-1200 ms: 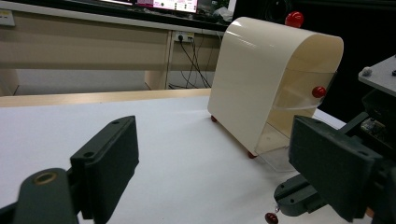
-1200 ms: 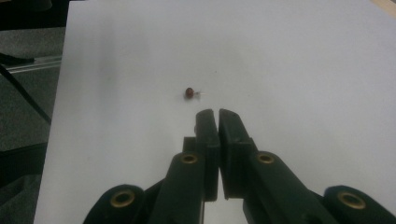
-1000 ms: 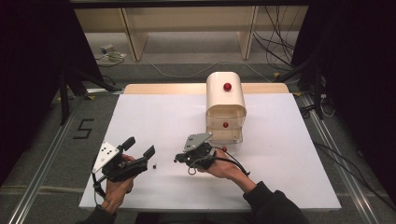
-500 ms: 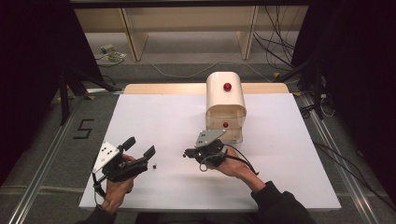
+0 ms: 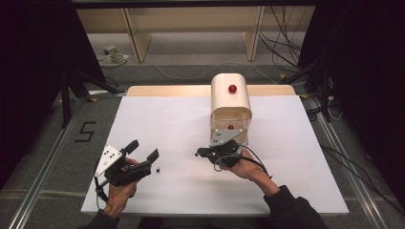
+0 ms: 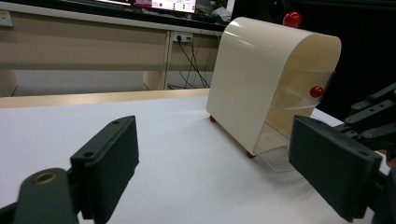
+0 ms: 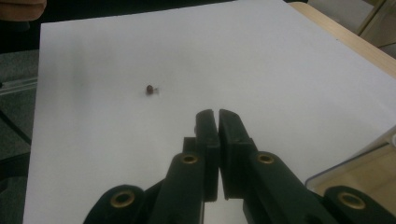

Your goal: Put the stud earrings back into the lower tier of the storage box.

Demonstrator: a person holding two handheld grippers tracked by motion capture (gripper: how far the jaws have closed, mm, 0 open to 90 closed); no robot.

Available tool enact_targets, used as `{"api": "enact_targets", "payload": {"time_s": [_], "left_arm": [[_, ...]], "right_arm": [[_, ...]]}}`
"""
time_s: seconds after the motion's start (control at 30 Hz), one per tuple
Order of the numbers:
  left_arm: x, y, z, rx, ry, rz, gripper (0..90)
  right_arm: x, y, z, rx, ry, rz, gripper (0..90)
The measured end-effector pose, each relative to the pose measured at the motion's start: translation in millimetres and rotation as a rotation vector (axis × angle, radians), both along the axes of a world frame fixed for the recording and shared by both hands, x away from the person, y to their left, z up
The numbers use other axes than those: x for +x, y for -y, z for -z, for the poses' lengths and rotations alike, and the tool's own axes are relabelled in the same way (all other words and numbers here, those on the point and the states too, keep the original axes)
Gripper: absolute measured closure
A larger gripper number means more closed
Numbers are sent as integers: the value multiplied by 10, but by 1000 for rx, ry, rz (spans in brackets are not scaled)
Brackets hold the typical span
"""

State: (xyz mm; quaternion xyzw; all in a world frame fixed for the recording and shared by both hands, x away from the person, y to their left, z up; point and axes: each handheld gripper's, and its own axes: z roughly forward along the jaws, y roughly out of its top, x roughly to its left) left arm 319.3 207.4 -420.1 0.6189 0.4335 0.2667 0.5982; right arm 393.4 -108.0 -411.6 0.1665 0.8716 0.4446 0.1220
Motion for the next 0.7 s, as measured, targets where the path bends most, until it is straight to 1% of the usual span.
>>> {"api": "enact_targets", "payload": {"time_s": [0.47,0.7], "left_arm": [[-1,5,0,6,1,-1,155],[-2,6,1,6,2,0,155]], "right_arm": [[23,197,-100,29,14,49,883],[51,311,-153,42,22,82,883]]}}
